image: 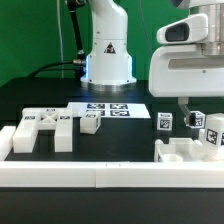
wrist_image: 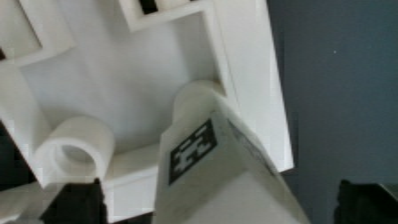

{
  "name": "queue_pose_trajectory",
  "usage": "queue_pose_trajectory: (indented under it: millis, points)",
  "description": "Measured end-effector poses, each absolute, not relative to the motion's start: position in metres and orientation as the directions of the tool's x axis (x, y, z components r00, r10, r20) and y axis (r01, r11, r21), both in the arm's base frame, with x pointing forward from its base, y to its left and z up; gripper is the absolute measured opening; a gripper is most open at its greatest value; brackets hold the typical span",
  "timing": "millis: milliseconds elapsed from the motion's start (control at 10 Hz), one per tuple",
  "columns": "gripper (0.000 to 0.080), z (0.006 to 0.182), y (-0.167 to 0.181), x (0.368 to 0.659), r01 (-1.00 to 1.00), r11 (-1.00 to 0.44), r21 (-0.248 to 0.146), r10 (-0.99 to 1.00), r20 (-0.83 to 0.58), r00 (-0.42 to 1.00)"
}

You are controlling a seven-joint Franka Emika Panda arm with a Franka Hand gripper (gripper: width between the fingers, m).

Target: Assemble chair

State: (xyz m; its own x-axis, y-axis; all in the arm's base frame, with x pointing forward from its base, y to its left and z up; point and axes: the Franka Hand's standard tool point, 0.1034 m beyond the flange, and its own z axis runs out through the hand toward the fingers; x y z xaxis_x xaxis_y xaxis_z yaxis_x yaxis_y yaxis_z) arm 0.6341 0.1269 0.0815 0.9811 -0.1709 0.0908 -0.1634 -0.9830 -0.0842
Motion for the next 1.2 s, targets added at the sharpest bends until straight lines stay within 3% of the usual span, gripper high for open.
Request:
queue_pose_trajectory:
  millis: [300, 600, 700, 800, 900, 1100, 1200]
  points:
    - [0.0649, 0.0824, 0.1293, 0.634, 0.085, -0.996, -0.027, 0.081, 0.11, 0.991]
    - [0.0622, 0.0836, 0.1287, 0.6356, 0.139, -0.99, -0.021, 0.136, 0.114, 0.984]
    - [0.0432, 0.0836, 0.1287, 0.6356, 0.139, -0.99, -0.02, 0.136, 0.114, 0.984]
    - [0.0432, 0.0836, 0.1287, 0.6356, 0.132, -0.991, -0.022, 0.128, 0.114, 0.985]
    - [0.0287, 0.0836, 0.1287, 0.6357, 0.118, -0.993, -0.023, 0.115, 0.113, 0.987]
    - [0.0288, 0.0836, 0.1262, 0.636, 0.103, -0.994, -0.027, 0.1, 0.112, 0.989]
    - [0.0288, 0.0834, 0.1274, 0.636, -0.029, -0.998, -0.052, -0.034, 0.107, 0.994]
